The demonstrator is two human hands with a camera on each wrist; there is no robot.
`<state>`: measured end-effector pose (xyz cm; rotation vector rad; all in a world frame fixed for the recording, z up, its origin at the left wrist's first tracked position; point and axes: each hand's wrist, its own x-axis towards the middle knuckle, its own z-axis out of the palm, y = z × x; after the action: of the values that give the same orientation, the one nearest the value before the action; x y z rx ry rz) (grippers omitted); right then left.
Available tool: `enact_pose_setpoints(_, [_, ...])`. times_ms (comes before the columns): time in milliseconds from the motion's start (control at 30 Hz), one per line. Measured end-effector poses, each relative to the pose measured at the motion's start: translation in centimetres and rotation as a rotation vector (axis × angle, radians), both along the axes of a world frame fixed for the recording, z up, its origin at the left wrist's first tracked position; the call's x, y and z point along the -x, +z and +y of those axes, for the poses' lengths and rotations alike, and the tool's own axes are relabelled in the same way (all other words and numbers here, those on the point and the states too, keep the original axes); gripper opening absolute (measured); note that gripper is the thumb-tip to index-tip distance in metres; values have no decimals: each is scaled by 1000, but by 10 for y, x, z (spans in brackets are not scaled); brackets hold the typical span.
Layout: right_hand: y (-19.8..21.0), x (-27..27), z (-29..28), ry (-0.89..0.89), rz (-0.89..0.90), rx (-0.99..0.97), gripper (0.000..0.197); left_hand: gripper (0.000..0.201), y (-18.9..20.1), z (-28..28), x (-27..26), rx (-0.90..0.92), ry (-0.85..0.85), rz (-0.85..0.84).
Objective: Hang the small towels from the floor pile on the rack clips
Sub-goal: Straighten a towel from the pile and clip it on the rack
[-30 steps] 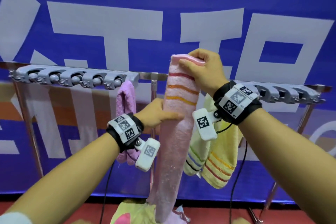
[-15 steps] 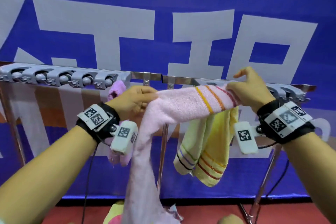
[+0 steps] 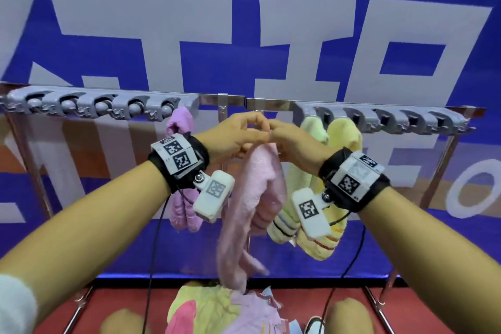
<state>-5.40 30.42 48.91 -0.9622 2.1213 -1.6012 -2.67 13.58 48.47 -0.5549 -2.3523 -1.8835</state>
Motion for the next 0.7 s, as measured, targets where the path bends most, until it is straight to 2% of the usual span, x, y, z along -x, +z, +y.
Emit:
enact_pose_setpoints(67, [-5, 2, -2, 13, -6, -28, 52, 16, -2, -8, -3, -33, -3, -47])
enact_pose_setpoints(167, [-8, 2, 0, 59, 34, -117, 26, 15, -7, -15, -9, -29, 44, -68])
enact_pose_setpoints(267, [-3, 2, 5, 31, 130, -128, 23, 11, -18, -17, -11, -89, 55, -117])
enact_pose_setpoints(333, [0, 1, 8, 3, 135, -60, 18, 7, -30, -15, -13, -138, 17, -172])
enact_pose_setpoints(467, [8, 9, 23, -75, -23, 211, 23, 27, -53, -16, -15, -154, -53, -236])
enact_pose_setpoints(533, [9, 12, 31, -145, -121, 358, 26, 24, -49, -21, -18, -174, -24, -236])
enact_pose_setpoints(600, [3, 12, 34, -295, -31, 401, 37, 36, -38, -27, -22, -247, -1, -219])
enact_pose_setpoints(633, [-2, 13, 33, -342, 76, 338, 36, 37, -31, -28, -25, -307, 6, -207])
enact_pose_setpoints(700, [-12, 15, 26, -262, 229, 110, 20, 19, -17, -26, -29, -360, -18, -182])
